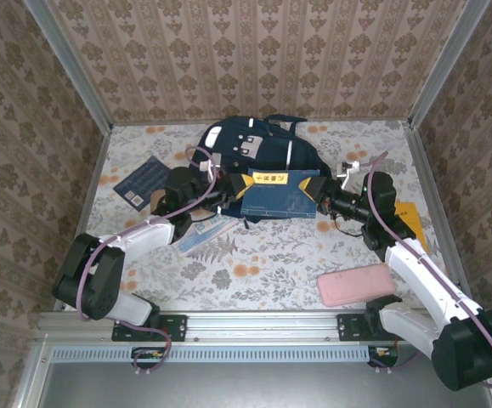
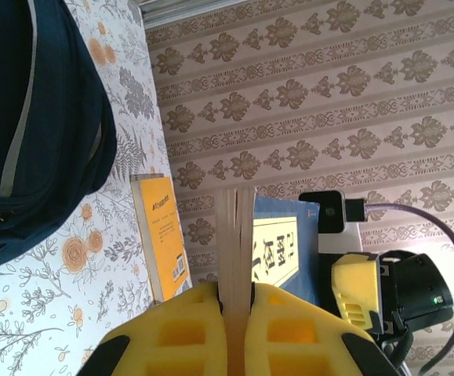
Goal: Pack the student bag
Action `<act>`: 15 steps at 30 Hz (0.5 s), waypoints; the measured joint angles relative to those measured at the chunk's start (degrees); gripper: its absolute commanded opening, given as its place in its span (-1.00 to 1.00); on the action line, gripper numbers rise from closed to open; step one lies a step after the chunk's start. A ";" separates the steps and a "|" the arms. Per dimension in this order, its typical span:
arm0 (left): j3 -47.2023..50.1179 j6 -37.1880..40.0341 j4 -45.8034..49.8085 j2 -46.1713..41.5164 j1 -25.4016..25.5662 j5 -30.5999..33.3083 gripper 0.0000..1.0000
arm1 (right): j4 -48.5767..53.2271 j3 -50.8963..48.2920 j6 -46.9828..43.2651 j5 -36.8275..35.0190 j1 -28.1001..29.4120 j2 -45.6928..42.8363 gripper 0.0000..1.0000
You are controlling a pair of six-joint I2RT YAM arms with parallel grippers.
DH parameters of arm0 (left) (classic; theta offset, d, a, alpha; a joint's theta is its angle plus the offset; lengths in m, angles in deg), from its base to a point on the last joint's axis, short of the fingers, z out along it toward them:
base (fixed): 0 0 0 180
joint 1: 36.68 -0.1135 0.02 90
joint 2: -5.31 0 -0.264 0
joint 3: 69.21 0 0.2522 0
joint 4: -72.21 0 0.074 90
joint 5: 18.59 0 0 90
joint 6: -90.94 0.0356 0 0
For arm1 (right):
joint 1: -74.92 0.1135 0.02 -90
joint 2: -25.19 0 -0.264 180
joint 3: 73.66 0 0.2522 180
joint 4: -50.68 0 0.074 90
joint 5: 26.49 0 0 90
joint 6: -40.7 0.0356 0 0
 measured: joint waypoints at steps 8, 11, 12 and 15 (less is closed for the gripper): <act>-0.85 1.90 2.14 0.02 0.39 -0.02 -0.96 | -1.01 -0.11 0.48 0.17 -0.07 0.15 -0.86; -1.55 2.95 4.04 0.04 0.42 -0.02 -0.52 | -0.66 -0.11 -0.15 0.20 -0.17 0.13 -1.00; -2.27 4.02 5.62 0.07 0.48 -0.07 -0.28 | 0.15 -0.11 -0.61 -0.07 -0.22 0.04 -1.00; -7.17 8.72 14.97 0.39 0.81 0.33 0.12 | 7.63 0.31 -4.61 -4.11 -0.57 -2.51 -1.00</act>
